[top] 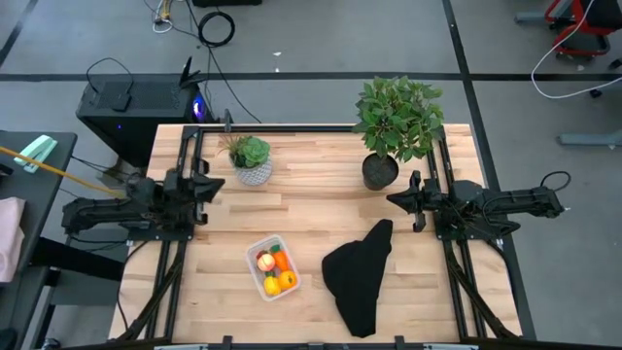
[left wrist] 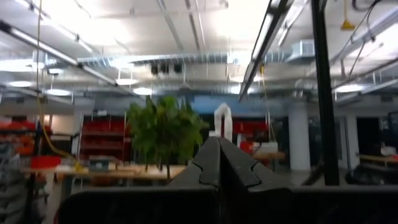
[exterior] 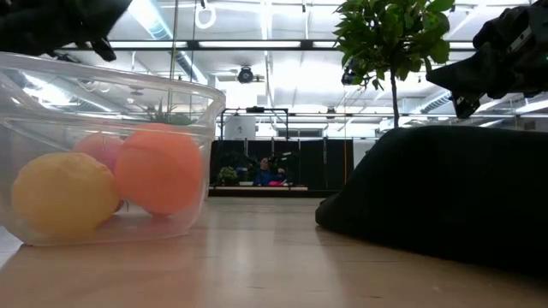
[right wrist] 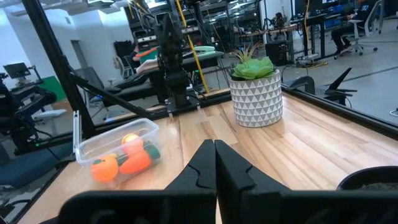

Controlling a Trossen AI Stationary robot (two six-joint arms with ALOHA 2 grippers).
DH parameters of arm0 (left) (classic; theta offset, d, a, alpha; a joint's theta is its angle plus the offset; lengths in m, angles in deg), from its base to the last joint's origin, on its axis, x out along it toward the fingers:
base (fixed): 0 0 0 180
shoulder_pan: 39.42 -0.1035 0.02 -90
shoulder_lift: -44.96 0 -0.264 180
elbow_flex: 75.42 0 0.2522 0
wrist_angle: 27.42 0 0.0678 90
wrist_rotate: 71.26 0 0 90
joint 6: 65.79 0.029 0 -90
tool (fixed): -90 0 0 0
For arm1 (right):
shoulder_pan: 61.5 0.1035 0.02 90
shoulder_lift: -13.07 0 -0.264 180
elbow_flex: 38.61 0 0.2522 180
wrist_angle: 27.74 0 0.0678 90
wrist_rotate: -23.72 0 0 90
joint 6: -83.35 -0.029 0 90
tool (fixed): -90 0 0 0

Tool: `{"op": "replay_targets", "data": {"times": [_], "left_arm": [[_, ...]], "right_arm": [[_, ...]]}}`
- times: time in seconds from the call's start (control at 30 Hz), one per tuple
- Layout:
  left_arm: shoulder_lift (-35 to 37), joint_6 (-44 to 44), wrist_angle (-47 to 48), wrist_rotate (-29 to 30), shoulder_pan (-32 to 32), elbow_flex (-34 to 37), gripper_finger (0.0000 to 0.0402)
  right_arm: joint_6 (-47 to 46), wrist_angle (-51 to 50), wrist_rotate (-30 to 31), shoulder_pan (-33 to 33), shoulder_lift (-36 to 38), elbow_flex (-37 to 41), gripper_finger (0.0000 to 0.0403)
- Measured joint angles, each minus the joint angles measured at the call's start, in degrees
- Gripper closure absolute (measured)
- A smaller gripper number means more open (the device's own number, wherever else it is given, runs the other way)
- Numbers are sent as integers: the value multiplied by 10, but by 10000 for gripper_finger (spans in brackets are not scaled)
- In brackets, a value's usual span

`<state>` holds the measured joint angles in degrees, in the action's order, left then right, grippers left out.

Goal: Pick and placing Produce into tupperware
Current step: Return to home position

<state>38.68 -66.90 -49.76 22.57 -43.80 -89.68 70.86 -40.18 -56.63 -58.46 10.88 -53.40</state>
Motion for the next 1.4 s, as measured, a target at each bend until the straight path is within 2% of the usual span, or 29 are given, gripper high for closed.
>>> {"op": "replay_targets", "data": {"times": [0.2, 0.4, 0.57, 0.93, 1.4], "left_arm": [[63, 2, 33, 0, 0, 0, 400], [59, -58, 196, 0, 0, 0, 400], [59, -75, 276, 0, 0, 0, 400], [59, -72, 345, -26, 0, 0, 399], [55, -68, 354, -33, 1, 0, 398]], "right_arm": [[0, 0, 0, 0, 0, 0, 403], [0, 0, 0, 0, 0, 0, 403], [4, 0, 0, 0, 0, 0, 403], [17, 0, 0, 0, 0, 0, 403], [34, 0, -4, 0, -1, 0, 403]]}}
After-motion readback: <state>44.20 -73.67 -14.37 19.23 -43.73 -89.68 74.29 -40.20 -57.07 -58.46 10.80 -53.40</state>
